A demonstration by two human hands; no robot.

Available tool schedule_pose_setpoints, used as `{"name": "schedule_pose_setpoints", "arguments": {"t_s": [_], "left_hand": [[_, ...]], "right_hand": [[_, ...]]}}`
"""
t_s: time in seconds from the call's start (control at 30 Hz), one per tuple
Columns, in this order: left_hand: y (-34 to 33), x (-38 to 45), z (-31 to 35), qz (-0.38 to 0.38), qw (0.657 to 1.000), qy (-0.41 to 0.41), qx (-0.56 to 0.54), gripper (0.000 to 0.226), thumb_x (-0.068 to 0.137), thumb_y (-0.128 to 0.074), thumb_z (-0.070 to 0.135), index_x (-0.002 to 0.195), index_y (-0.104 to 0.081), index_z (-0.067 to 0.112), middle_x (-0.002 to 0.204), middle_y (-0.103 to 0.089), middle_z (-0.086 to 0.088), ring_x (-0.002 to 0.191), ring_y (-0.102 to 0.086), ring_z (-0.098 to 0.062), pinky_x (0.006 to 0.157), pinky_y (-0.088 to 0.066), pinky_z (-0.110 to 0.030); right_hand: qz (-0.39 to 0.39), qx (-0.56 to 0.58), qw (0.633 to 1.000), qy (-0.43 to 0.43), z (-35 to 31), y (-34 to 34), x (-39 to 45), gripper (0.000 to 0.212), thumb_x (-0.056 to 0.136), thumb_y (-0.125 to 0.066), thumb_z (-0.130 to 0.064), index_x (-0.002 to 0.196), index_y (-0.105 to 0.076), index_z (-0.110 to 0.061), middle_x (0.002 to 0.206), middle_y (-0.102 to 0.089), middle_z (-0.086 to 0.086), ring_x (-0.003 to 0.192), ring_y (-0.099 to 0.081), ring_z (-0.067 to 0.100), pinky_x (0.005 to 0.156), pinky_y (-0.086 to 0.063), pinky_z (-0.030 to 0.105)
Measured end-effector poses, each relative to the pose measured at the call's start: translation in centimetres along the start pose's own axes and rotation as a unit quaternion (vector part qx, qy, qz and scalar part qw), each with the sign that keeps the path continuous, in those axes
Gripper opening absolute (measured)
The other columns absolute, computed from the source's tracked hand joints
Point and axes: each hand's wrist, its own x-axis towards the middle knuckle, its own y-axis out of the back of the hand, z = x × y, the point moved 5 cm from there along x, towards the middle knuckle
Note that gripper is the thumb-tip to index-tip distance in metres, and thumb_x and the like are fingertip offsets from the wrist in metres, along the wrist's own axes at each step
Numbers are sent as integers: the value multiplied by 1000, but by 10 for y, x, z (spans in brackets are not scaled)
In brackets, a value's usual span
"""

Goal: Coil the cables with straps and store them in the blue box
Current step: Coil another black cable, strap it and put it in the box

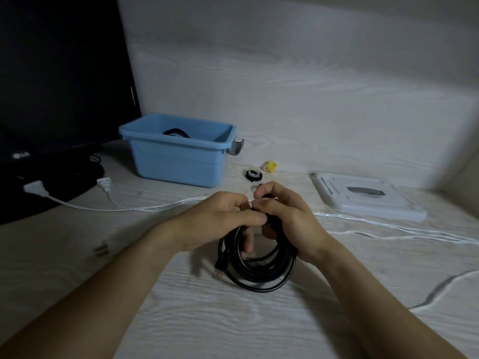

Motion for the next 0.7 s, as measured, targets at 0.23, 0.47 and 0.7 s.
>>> {"name": "schedule_pose_setpoints", "arguments": {"t_s": [0.23, 0.47, 0.7], "left_hand": [[3, -3, 5, 30, 999, 9, 34, 29, 89, -65, 32, 81, -69, 4, 57, -65, -18, 48, -60, -18, 50, -45, -21], [0, -3, -2, -12, 998, 45, -33, 44, 94, -53, 40, 81, -67, 0, 54, -57, -14, 50, -51, -21, 57, -43, -31], [-10, 0, -7, -31, 984, 80, -156, 38, 98, -45, 31, 79, -63, 3, 54, -52, -4, 48, -46, -15, 54, -40, -23]], "right_hand": [[-6, 36, 999, -3, 3, -5, 0, 7, 78, -53, -8, 83, -54, -12, 54, -50, -5, 44, -42, 7, 41, -33, 18], [32, 26, 997, 64, 1, -9, -4, 20, 102, -35, 3, 92, -48, -9, 52, -50, 10, 44, -49, 20, 42, -37, 21], [92, -86, 980, 155, -1, 2, -3, 8, 105, -42, -12, 99, -46, -16, 61, -57, 17, 46, -53, 25, 49, -43, 27]]}}
